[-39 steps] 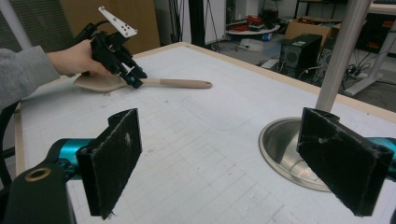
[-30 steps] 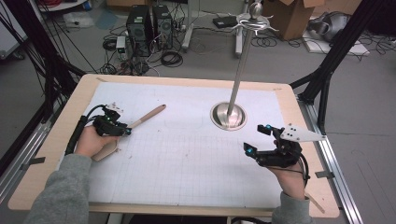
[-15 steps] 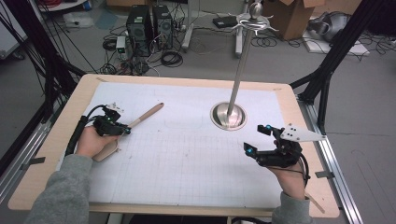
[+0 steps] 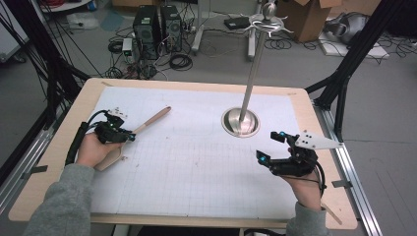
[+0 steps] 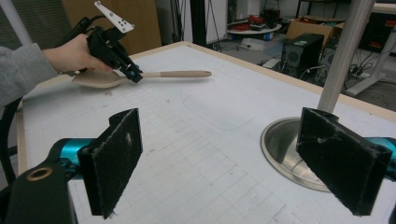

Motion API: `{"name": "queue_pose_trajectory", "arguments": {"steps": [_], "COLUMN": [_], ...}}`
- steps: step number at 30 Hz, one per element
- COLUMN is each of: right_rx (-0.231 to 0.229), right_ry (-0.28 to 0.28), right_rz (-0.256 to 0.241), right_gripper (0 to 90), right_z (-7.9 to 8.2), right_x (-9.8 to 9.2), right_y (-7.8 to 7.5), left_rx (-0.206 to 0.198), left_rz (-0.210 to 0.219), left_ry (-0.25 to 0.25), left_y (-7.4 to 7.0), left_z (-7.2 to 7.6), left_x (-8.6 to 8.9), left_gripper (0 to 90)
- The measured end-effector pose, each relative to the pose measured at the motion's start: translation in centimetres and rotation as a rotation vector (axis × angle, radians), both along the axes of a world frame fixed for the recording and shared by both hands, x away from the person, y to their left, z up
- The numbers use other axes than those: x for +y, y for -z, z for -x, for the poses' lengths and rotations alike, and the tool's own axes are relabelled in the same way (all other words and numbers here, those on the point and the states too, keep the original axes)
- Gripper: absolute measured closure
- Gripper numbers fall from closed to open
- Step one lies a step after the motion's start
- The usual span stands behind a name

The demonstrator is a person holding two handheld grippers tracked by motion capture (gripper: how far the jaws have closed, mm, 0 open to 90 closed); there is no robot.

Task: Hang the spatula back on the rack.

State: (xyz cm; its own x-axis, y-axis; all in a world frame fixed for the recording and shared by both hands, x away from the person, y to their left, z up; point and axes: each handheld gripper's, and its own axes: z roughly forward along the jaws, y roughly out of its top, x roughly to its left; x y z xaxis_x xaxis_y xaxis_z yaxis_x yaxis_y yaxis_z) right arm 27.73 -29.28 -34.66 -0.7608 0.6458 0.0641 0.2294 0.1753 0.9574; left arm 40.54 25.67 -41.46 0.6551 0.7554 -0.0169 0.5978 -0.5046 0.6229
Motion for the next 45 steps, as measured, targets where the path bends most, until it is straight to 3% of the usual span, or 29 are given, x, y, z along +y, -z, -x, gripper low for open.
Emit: {"name": "queue_pose_trajectory", "arguments": {"steps": [7,20,27,35,40,45], "right_rx": [0.004,-0.002,-0.009,-0.021,-0.029,-0.034], "right_ry": [-0.005,-0.020,-0.019,-0.015,-0.015,-0.011], "right_rz": [0.003,-0.007,-0.007,-0.022,-0.033,-0.040], "right_gripper": [13.7,13.7,13.7,13.7,13.7,13.7], "right_z": [0.0,-0.3,-0.3,0.0,0.2,0.2], "right_x": [0.2,0.5,0.5,0.1,0.0,-0.2], "right_y": [0.0,-0.2,-0.2,-0.4,-0.6,-0.6], "left_rx": [-0.032,-0.075,-0.100,-0.103,-0.097,-0.108], "left_rz": [0.028,0.074,0.088,0.093,0.138,0.138], "left_ry": [0.039,0.064,0.091,0.109,0.126,0.139], "left_y": [-1.2,-3.6,-5.3,-6.3,-6.9,-7.6], "left_z": [1.1,2.7,3.2,3.2,3.2,3.4], "left_x": [-0.4,-0.6,-1.6,-2.5,-2.9,-3.5], "left_gripper": [77.9,77.9,77.9,77.9,77.8,77.9]}}
